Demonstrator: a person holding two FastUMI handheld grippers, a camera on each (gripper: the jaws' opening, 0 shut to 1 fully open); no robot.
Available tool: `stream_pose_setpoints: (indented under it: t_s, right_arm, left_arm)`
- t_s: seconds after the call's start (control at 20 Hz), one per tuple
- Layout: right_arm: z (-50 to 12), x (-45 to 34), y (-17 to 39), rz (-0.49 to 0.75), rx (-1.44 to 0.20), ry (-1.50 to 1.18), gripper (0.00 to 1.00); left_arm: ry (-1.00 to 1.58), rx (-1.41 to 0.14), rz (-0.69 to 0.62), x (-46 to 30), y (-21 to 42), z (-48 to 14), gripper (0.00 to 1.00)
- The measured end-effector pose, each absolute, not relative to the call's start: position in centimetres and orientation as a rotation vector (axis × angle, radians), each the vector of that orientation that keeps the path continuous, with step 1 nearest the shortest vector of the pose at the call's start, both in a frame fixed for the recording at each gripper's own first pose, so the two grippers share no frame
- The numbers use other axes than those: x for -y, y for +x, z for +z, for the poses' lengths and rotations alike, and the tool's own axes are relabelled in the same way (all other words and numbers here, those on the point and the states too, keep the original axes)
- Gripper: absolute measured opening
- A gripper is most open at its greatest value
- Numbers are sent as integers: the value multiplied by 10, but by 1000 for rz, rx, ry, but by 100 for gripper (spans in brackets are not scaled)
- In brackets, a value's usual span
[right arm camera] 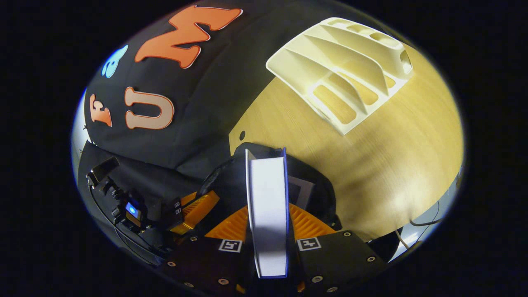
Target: Open the schoolbag, grab two books from the bookshelf and put them into the schoolbag.
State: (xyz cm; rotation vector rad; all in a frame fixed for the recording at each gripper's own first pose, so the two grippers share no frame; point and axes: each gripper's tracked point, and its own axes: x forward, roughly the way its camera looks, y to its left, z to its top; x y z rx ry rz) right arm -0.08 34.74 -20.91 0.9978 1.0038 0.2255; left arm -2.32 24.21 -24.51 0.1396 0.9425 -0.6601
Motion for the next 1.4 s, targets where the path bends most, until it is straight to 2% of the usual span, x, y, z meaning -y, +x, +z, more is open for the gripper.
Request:
stream_pose_setpoints:
  t_s: [0.45, 1.05, 1.25, 1.4]
  right_arm:
    - [-247, -382, 17, 211, -930, 1199, 34]
    - [-276, -437, 40, 275, -908, 1256, 34]
    - [-286, -450, 50, 295, -917, 1278, 34]
    - [-288, -457, 47, 312, -998, 1273, 36]
  left_arm:
    - [117, -944, -650, -216, -21, -236, 5]
    - [166, -937, -680, -197, -25, -235, 5]
    - [172, -939, -681, -195, -28, -237, 5]
    - [136, -946, -677, -200, -27, -239, 5]
